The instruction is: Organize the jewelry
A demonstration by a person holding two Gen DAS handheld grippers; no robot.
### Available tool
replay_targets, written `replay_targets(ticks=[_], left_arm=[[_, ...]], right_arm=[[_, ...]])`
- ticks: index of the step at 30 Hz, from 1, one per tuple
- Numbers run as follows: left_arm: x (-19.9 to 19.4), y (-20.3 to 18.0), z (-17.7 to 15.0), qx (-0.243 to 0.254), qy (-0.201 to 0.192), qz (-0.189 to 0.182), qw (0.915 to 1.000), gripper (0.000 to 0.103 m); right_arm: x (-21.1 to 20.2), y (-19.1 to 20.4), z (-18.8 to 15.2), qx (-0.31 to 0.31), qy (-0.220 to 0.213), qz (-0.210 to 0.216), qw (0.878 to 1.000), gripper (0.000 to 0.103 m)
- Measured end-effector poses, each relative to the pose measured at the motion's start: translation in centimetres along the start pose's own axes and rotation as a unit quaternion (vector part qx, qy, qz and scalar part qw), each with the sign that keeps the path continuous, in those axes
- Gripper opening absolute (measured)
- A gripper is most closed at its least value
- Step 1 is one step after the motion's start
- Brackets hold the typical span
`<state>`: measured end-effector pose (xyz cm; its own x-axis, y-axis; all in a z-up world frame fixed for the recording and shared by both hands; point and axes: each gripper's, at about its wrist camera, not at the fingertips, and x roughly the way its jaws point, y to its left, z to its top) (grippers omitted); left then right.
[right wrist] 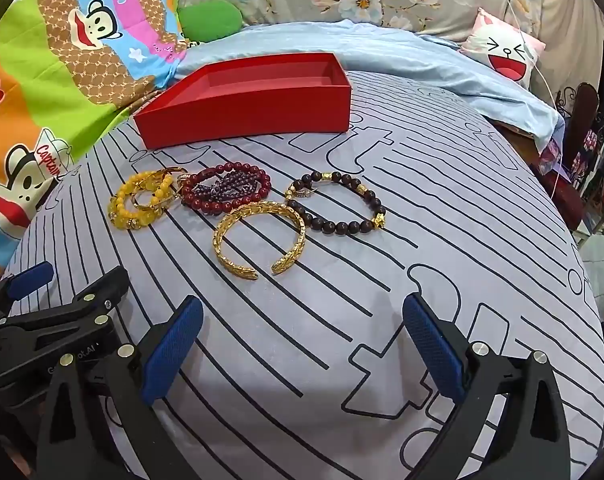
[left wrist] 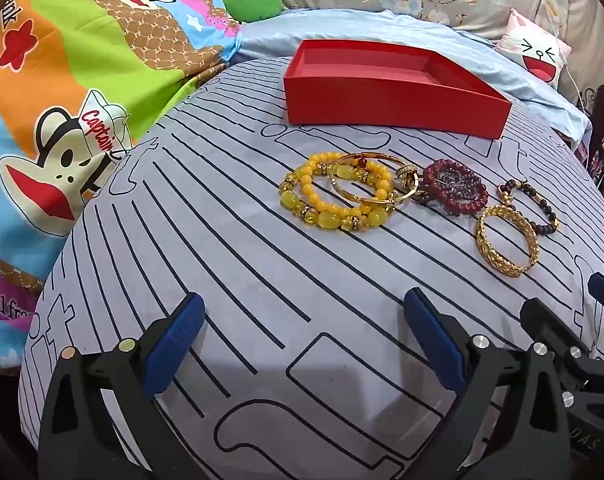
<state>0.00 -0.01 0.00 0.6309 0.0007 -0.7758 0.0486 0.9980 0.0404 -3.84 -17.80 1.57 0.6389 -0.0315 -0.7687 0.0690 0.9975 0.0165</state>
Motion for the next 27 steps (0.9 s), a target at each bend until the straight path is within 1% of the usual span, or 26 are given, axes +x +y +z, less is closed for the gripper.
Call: replay_targets(ticks=[27], left_arm=[[-0.50, 0.01, 0.13, 0.000, -0.003, -0.001, 1.0000, 0.095]], right_arm=[[-0.01, -0.21, 0.11, 0.001, -0.003, -0.001, 1.000, 0.096]])
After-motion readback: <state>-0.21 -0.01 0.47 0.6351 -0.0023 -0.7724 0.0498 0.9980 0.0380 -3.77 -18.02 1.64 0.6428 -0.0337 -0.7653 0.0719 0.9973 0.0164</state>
